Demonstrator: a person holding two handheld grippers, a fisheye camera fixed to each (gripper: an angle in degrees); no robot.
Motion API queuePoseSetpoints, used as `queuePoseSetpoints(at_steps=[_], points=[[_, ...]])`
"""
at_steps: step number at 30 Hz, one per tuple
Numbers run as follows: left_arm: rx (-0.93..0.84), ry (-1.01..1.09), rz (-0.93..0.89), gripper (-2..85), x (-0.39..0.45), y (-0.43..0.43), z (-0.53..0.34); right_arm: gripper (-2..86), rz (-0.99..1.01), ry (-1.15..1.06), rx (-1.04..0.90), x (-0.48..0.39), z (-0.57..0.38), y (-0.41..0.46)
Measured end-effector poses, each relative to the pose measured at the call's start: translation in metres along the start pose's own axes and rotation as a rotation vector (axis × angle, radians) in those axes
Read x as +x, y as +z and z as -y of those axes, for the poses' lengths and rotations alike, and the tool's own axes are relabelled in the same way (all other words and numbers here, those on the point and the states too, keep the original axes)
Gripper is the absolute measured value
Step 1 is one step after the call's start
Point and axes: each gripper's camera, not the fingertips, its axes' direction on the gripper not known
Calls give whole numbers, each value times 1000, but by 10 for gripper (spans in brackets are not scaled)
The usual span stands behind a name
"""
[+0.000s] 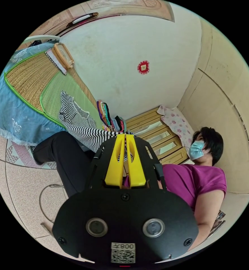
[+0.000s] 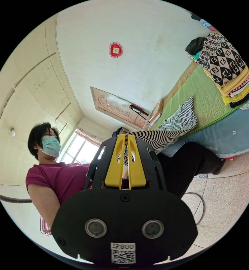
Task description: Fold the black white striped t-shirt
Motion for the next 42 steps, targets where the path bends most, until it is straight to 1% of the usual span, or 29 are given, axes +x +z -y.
queuePoseSetpoints(at_steps=[10,25,35,42], points=[[11,7,-18,3,-4,3,3,9,11,-14,18,-12,-9,-9],[20,-13,-35,3,-40,16,29,9,11,4,31,-10,-2,-10],[17,-13,-41,3,-82,34,75,8,-11,17,19,-1,30,0],[25,-12,-21,3,-122,51,128,8,-46,20,-8,14,79,16]])
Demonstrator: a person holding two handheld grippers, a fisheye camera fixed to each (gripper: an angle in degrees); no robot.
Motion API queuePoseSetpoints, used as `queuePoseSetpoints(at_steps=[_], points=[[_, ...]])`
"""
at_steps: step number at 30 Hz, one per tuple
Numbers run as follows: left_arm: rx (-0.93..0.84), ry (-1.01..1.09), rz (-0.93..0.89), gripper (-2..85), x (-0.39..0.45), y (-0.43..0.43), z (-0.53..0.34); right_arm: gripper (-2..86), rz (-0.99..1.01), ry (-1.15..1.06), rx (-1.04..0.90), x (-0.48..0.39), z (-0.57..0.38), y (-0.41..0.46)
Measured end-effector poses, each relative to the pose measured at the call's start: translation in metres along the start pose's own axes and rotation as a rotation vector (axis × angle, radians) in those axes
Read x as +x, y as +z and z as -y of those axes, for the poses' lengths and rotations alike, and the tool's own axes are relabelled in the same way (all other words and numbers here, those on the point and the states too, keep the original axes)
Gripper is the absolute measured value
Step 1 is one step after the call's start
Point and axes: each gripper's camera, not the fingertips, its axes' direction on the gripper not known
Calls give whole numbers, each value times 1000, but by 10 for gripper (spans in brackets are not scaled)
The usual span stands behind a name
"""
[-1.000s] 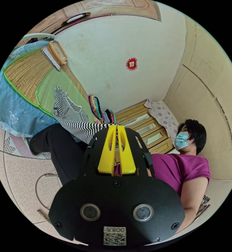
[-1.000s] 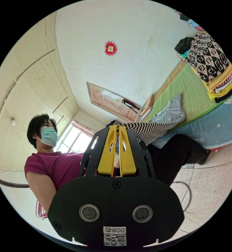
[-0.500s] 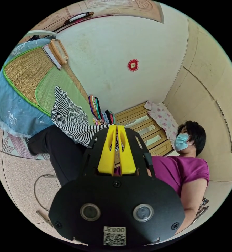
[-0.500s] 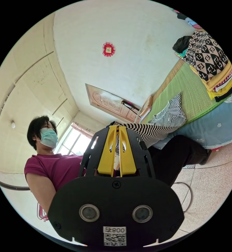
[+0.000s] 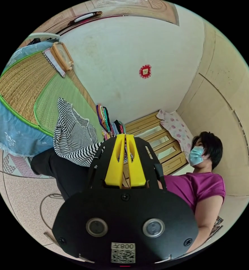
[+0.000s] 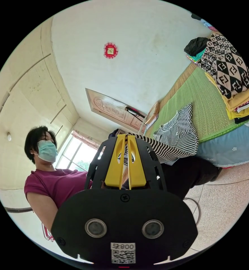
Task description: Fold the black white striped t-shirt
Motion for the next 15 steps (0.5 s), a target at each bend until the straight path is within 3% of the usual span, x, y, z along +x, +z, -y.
queuePoseSetpoints(at_steps=[15], points=[[50,-21,89,4,-118,56,158,10,-58,88,-54,74,159,64]])
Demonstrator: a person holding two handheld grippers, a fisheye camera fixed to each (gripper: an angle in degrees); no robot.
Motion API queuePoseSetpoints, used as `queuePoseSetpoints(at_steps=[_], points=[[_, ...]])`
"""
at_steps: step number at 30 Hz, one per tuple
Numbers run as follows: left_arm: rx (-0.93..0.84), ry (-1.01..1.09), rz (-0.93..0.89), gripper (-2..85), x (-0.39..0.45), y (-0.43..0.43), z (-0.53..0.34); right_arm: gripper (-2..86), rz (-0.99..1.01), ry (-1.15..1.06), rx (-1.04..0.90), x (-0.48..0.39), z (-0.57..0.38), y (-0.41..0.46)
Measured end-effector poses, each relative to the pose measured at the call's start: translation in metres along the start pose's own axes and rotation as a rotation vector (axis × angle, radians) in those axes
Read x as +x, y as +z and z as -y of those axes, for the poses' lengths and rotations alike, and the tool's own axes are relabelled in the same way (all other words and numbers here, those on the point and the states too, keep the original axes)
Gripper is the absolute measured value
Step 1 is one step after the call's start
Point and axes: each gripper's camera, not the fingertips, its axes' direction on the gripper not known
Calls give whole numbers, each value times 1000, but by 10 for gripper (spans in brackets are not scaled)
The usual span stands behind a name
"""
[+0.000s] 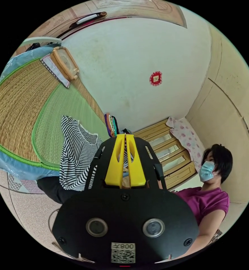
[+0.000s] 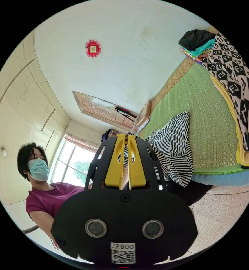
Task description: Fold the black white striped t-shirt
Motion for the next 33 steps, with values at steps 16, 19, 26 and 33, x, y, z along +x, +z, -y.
queuePoseSetpoints(at_steps=[16,19,26,33], points=[[-1,-113,166,3,-159,81,148,8,-84,175,-14,99,150,51],[1,-131,193,2,-192,94,174,8,-88,199,-21,119,175,61],[-12,-187,262,2,-277,126,224,8,-114,259,-51,167,223,83],[-16,-293,346,2,-374,152,252,10,-136,364,-81,229,256,102]])
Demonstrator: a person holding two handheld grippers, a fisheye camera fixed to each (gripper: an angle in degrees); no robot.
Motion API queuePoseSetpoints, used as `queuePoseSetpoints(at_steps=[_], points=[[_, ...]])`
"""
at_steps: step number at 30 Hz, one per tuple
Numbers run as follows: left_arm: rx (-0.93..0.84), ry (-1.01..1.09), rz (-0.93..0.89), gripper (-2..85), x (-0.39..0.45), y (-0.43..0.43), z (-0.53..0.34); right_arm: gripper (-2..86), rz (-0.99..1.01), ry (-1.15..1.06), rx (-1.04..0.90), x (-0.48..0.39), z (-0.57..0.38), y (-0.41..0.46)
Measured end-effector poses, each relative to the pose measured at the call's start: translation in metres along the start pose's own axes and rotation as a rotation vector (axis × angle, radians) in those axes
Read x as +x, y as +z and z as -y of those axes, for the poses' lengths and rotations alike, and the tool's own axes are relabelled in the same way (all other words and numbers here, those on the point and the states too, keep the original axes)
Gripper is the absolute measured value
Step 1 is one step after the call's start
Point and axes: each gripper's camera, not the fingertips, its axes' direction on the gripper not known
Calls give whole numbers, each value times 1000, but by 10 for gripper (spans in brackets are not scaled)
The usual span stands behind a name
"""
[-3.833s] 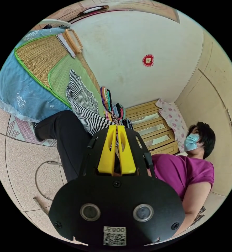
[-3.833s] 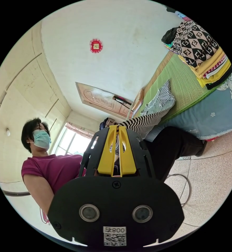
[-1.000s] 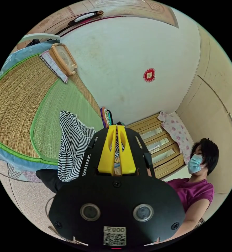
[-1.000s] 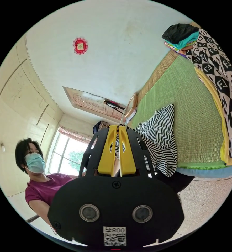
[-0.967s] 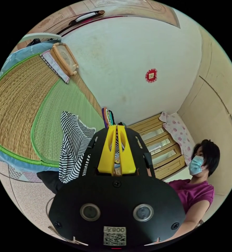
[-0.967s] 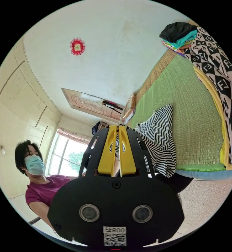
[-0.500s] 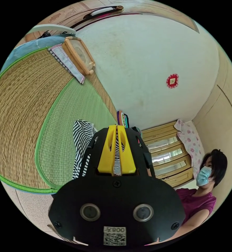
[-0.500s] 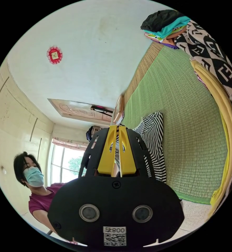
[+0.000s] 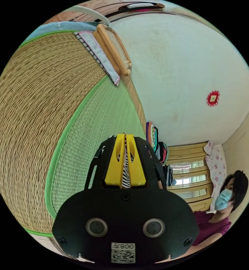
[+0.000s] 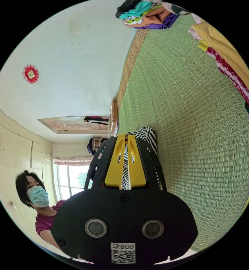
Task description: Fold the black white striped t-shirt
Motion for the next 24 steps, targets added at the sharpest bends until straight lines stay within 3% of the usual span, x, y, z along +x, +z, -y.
queuePoseSetpoints(at_steps=[14,24], points=[[-39,-68,55,12,-80,53,64,18,13,58,-10,23,45,9],[76,-17,-33,11,-97,67,61,55,63,37,18,14,54,7]])
